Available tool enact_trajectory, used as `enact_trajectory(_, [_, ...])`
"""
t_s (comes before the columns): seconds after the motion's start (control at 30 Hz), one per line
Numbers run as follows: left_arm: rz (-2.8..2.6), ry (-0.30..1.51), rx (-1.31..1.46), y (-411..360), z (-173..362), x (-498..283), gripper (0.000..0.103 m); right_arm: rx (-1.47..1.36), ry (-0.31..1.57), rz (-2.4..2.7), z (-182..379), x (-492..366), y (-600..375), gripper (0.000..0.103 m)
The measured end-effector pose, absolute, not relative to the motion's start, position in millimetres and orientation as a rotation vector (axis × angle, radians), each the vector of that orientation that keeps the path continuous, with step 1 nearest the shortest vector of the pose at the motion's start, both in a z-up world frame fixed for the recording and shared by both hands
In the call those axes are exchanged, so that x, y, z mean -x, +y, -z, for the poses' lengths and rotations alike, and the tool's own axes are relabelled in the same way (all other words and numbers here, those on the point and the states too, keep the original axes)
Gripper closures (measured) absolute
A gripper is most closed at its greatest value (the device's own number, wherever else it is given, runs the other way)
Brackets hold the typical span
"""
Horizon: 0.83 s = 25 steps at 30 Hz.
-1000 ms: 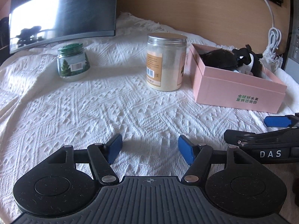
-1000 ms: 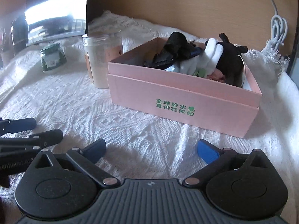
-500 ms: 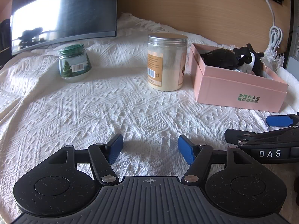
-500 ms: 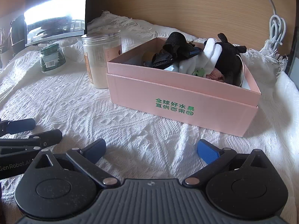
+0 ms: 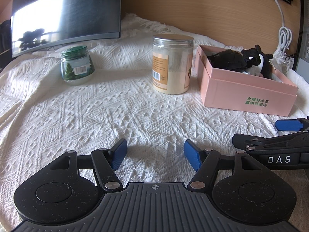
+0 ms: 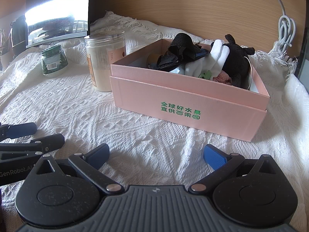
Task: Organize soft objects
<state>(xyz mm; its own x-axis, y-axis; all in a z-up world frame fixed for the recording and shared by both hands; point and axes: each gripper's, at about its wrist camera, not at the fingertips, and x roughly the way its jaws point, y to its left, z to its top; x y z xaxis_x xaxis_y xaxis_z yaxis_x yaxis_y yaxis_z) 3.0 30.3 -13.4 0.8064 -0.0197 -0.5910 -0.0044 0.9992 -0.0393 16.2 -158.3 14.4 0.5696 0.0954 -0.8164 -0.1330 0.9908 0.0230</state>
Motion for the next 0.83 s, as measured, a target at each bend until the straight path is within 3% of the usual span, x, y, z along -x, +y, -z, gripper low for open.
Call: enact_trajectory(0.83, [0.017,0.639,0.043,33.1,13.4,-4.9,0.032,0.043,0.956,-0.135,-14.6,-16.3,-158.3,0.0])
